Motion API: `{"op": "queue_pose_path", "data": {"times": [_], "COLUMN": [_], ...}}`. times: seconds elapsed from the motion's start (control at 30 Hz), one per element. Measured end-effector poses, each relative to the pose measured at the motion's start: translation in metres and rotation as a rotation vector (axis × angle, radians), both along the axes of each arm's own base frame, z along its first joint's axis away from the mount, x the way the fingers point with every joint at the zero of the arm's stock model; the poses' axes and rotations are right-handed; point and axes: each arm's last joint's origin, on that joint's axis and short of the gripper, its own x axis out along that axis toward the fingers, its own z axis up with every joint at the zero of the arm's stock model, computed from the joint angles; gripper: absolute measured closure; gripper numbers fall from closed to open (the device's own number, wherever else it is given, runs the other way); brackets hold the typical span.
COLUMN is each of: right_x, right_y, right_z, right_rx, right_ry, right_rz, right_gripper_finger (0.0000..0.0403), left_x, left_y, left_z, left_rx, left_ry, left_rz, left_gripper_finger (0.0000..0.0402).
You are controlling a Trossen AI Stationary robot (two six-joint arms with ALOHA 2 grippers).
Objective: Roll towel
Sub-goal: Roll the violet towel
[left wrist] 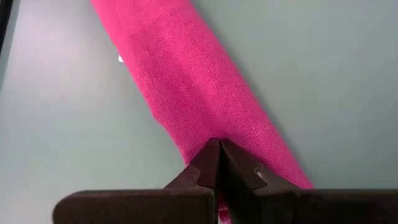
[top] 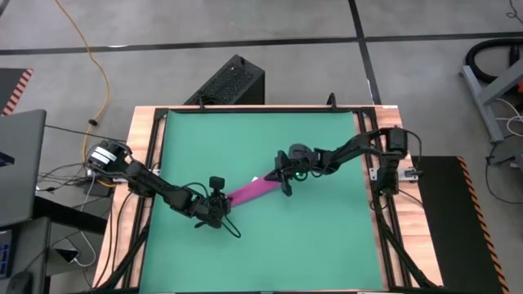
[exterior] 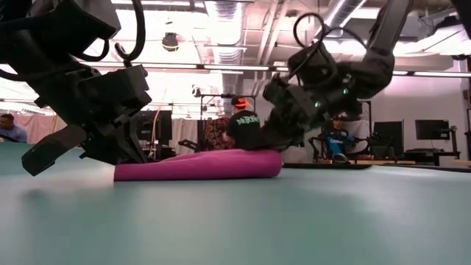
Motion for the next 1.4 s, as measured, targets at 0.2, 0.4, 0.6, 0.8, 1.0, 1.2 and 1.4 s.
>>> {"op": "queue_pose_path", "data": {"times": [0.2, 0.4, 0.6, 0.8, 1.0, 1.2, 1.4], "right_x": [0.005, 0.006, 0.006, 0.005, 0.005, 0.005, 0.006], "right_y": [-0.001, 0.001, 0.004, 0.005, 0.005, 0.008, 0.012], "right_z": [-0.025, -0.033, -0.034, -0.036, -0.036, -0.036, -0.037], "right_rx": [0.064, 0.086, 0.078, 0.077, 0.079, 0.069, 0.066], "right_ry": [0.025, 0.056, 0.075, 0.101, 0.103, 0.104, 0.107], "right_rz": [-0.026, -0.048, -0.065, -0.089, -0.090, -0.100, -0.091], "right_gripper_finger": [0.0388, 0.0388, 0.0388, 0.0388, 0.0388, 0.0388, 0.0388], "left_x": [0.000, 0.005, 0.006, 0.006, 0.024, 0.036, 0.030], "left_y": [0.000, -0.007, -0.021, -0.031, -0.032, -0.030, -0.026], "left_z": [0.000, 0.014, 0.060, 0.073, 0.040, 0.007, -0.016], "left_rx": [-0.002, -0.010, -0.003, -0.073, -0.099, -0.068, -0.084], "left_ry": [0.001, -0.032, -0.139, -0.507, -0.623, -0.612, -0.601], "left_rz": [0.002, -0.016, 0.034, 0.217, 0.224, 0.296, 0.416], "left_gripper_finger": [0.0401, 0.0401, 0.0402, 0.0401, 0.0401, 0.0402, 0.0402]}}
